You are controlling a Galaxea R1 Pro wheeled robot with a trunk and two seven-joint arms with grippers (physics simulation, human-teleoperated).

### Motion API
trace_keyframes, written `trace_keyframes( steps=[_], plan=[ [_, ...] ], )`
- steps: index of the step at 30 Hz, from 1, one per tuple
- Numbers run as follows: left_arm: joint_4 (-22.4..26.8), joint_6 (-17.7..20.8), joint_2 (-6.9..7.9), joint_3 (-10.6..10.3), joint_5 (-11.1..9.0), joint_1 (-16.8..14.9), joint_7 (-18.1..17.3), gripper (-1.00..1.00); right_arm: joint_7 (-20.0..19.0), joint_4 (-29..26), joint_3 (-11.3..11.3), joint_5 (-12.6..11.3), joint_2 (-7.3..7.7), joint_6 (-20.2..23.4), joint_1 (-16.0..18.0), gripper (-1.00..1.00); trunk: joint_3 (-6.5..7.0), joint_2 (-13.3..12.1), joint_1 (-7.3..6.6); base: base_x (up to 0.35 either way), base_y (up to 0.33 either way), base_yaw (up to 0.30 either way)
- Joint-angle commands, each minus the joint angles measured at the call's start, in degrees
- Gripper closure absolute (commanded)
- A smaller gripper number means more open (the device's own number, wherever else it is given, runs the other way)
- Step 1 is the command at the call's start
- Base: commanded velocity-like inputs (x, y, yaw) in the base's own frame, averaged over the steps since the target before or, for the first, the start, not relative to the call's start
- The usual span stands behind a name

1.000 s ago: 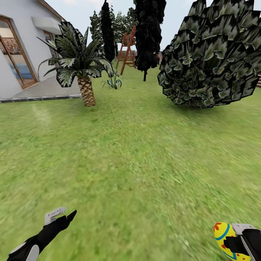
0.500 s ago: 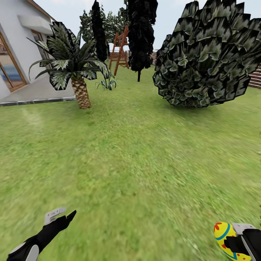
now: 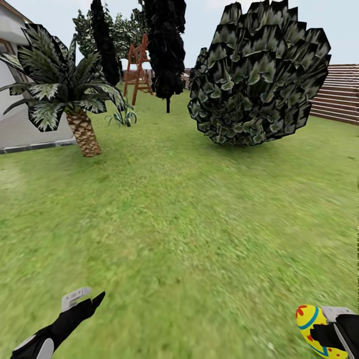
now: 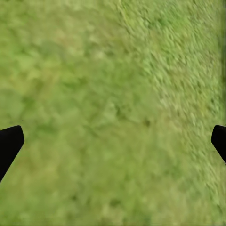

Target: Take the three Easter eggs out of the wicker basket on the lawn in the garden, then place them on the lawn next to a single tree (choose any tree) so that all three eggs are next to the same tree and none are left in the basket.

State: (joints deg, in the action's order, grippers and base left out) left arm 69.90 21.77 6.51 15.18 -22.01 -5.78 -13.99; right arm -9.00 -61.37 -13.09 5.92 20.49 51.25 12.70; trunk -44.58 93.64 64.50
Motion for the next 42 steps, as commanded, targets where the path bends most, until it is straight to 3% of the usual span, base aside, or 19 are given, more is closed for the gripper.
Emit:
trace_keyframes(
  steps=[1, 10, 12, 15, 22, 33, 37, 42],
  plan=[
    [0.05, 0.47, -0.01, 0.11, -0.49, -0.02, -0.16, -1.00, -0.58, -0.07, -0.37, 0.58, -0.01, 0.25, 0.05, 1.00, -0.05, 0.02, 0.03, 0.299, 0.179, -0.285],
    [-0.58, 0.47, -0.08, 0.14, -0.52, -0.02, -0.15, -1.00, -0.58, 0.07, -0.74, 0.54, -0.05, 0.06, 0.05, 1.00, -0.05, 0.02, 0.03, 0.295, 0.156, -0.184],
    [-1.21, 0.47, -0.09, 0.19, -0.52, -0.02, -0.10, -1.00, -0.99, 0.22, -2.71, 0.46, -0.07, -0.30, 0.05, 1.00, -0.05, 0.02, 0.03, 0.249, 0.054, -0.003],
    [-1.62, 0.45, -0.10, 0.20, -0.50, -0.02, -0.09, -1.00, -2.47, 0.28, -3.74, 1.05, -0.19, -0.13, 0.05, 1.00, -0.05, 0.02, 0.03, 0.197, 0.011, -0.001],
    [-1.69, 0.38, -0.08, 0.20, -0.51, -0.02, -0.11, -1.00, -2.69, 0.28, -3.78, 1.29, -0.76, 0.13, 0.05, 1.00, -0.06, 0.02, 0.03, 0.303, 0.000, -0.169],
    [-1.78, 0.54, 0.00, 0.23, -0.58, -0.02, -0.17, -1.00, -2.73, 0.28, -3.95, 1.14, -0.42, 0.13, 0.05, 1.00, -0.28, 0.02, 0.03, 0.019, 0.000, -0.199],
    [-3.07, 0.52, 1.11, -0.15, -0.54, -0.02, -0.16, -1.00, -2.86, 1.58, -3.52, 1.20, 0.35, 0.00, 0.05, 1.00, -0.28, 0.02, 0.03, 0.000, 0.000, 0.000],
    [-4.68, 0.47, 0.15, -0.09, -0.35, -0.02, -0.39, -1.00, -2.70, 2.90, -3.61, 1.80, -0.46, 0.08, 0.05, 1.00, -0.28, 0.02, 0.03, 0.000, 0.000, 0.000]
  ],
)
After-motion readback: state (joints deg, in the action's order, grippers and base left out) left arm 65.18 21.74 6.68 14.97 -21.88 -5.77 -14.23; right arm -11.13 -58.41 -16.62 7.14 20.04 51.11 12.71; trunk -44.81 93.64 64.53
